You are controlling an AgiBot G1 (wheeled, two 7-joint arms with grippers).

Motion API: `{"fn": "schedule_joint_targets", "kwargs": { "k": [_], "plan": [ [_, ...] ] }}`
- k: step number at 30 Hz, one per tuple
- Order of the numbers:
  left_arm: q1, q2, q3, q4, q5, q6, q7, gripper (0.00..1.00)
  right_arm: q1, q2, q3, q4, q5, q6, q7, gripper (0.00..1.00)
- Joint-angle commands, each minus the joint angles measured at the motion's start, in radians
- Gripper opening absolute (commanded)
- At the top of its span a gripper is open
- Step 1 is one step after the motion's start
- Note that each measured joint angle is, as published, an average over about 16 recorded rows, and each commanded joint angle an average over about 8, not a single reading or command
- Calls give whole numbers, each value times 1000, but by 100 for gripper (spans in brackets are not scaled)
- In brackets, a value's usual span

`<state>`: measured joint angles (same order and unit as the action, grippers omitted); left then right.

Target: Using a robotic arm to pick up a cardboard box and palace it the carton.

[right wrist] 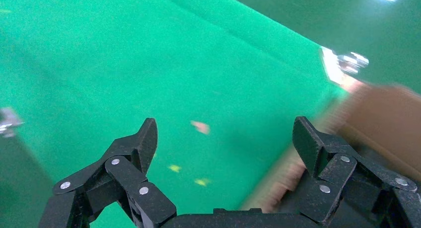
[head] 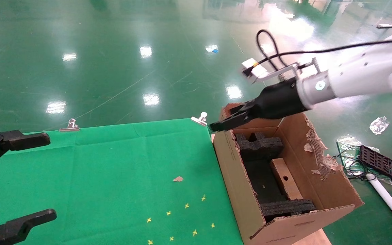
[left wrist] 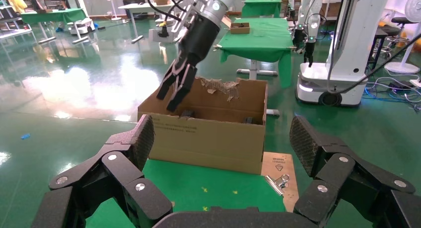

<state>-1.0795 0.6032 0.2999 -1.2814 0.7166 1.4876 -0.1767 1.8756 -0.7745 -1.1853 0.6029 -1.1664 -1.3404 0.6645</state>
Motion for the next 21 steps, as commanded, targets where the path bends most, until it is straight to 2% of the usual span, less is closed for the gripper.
{"fn": "schedule_joint_targets", "kwargs": {
  "k": [1,21],
  "plan": [
    [0,0,0,0,0,0,0,100,-40,8,45,34,22,-8,-24,100],
    [0,0,1,0,-1,0,1,100,-447,91,505,380,243,-87,-266,100]
  ]
}}
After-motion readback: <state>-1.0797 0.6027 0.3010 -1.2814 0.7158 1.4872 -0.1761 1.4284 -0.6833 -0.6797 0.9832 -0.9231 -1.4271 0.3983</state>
